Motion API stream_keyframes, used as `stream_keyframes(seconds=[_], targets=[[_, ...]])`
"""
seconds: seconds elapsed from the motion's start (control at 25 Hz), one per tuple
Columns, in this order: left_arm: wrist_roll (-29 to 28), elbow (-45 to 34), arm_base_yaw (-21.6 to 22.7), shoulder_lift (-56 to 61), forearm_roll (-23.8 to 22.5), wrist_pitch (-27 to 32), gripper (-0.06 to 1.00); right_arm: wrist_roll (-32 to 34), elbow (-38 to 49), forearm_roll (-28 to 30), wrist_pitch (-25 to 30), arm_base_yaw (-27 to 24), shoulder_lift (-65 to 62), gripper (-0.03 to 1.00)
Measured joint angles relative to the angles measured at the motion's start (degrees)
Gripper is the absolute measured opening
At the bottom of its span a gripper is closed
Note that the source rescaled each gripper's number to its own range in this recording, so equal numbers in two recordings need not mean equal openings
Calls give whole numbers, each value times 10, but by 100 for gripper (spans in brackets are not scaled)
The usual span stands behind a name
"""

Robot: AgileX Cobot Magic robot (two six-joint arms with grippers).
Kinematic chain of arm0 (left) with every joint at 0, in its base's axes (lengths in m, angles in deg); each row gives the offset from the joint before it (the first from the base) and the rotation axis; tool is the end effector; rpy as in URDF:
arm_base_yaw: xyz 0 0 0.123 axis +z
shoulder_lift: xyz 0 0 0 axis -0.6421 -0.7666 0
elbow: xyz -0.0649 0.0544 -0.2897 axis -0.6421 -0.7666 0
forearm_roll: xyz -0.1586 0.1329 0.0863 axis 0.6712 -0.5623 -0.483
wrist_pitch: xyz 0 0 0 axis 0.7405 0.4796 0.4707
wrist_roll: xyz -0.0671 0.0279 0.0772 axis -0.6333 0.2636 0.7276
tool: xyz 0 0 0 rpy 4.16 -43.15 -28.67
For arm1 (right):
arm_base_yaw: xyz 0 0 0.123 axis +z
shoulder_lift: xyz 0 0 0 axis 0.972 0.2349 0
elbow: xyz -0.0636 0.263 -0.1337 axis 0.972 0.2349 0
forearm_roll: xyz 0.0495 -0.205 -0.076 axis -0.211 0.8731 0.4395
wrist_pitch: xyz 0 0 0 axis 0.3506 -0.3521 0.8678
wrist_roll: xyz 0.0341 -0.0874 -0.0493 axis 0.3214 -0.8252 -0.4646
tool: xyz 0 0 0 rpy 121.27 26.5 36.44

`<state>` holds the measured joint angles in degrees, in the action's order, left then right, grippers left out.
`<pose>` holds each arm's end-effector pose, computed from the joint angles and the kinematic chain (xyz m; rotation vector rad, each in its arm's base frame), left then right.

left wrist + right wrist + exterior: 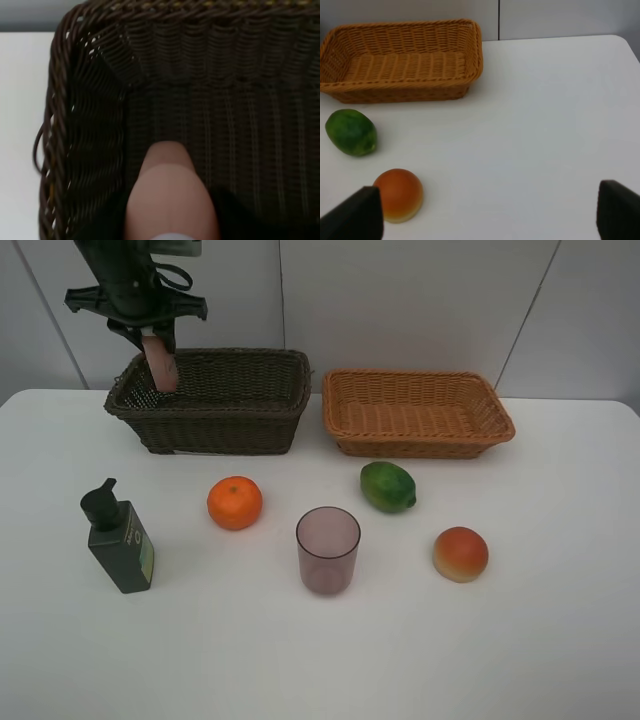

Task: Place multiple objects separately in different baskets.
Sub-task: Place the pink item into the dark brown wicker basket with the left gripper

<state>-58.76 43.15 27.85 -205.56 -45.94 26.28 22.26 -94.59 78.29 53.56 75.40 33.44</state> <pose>0.4715 -0.0821 0.2384 -0.0354 2.5800 0.0800 -0.0357 -0.0047 0.2630 0.0823 2.0136 -0.0400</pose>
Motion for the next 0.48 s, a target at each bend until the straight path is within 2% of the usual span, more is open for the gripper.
stream_keyframes(seconds=[0.48], targets=[[-3, 5, 7, -82, 0, -74, 41, 0, 0, 0, 0, 0, 0, 79]])
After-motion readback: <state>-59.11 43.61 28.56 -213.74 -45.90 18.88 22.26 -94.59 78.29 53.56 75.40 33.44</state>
